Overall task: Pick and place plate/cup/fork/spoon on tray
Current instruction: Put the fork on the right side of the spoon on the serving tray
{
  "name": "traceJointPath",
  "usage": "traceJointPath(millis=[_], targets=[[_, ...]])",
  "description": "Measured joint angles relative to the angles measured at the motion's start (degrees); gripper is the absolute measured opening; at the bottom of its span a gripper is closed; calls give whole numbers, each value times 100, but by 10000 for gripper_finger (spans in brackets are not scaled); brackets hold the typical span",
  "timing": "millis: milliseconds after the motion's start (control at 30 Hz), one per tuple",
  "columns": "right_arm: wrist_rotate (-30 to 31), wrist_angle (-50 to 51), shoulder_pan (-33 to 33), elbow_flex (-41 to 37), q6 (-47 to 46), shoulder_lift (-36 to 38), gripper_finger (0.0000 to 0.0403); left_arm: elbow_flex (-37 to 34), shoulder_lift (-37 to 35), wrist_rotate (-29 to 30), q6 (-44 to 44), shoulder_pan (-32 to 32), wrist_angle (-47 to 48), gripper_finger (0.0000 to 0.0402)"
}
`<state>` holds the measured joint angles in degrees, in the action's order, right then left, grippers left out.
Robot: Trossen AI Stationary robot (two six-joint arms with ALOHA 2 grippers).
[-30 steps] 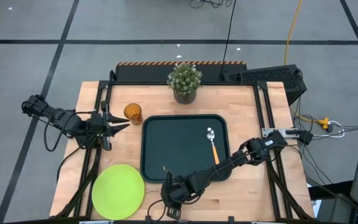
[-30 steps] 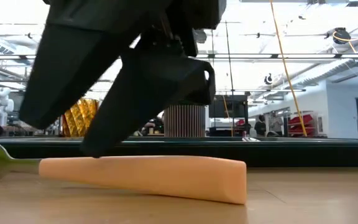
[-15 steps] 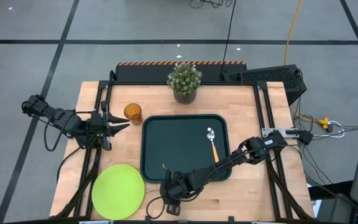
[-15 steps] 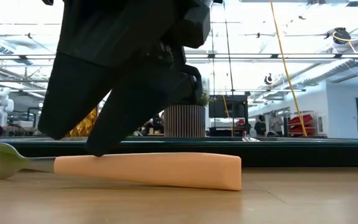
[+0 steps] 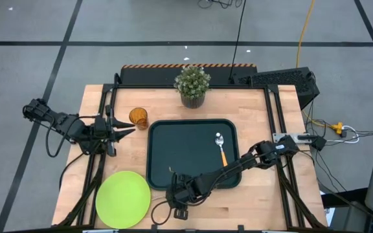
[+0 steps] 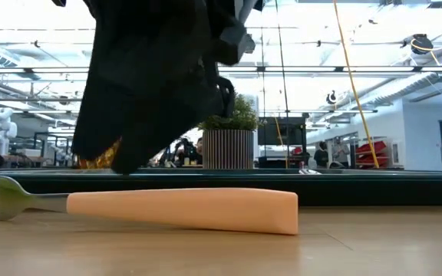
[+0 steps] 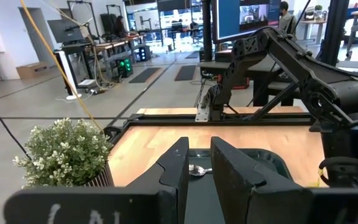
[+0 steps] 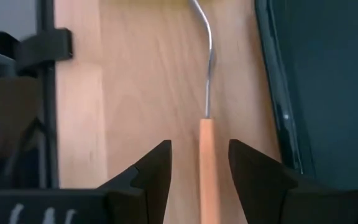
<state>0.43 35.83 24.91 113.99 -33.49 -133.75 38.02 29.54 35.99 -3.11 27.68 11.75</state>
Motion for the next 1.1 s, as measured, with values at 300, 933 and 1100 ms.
traceJointPath(millis=[300,933,1100], targets=[[262,47,13,-5,168,-17,150,0,0,0,-2,0,2,72],[264,-563,163,-660,69,-4,56,0,0,0,2,0,2,72],[151,-572,162,-660,126,-2,20,-1,0,0,-1,0,0,72]])
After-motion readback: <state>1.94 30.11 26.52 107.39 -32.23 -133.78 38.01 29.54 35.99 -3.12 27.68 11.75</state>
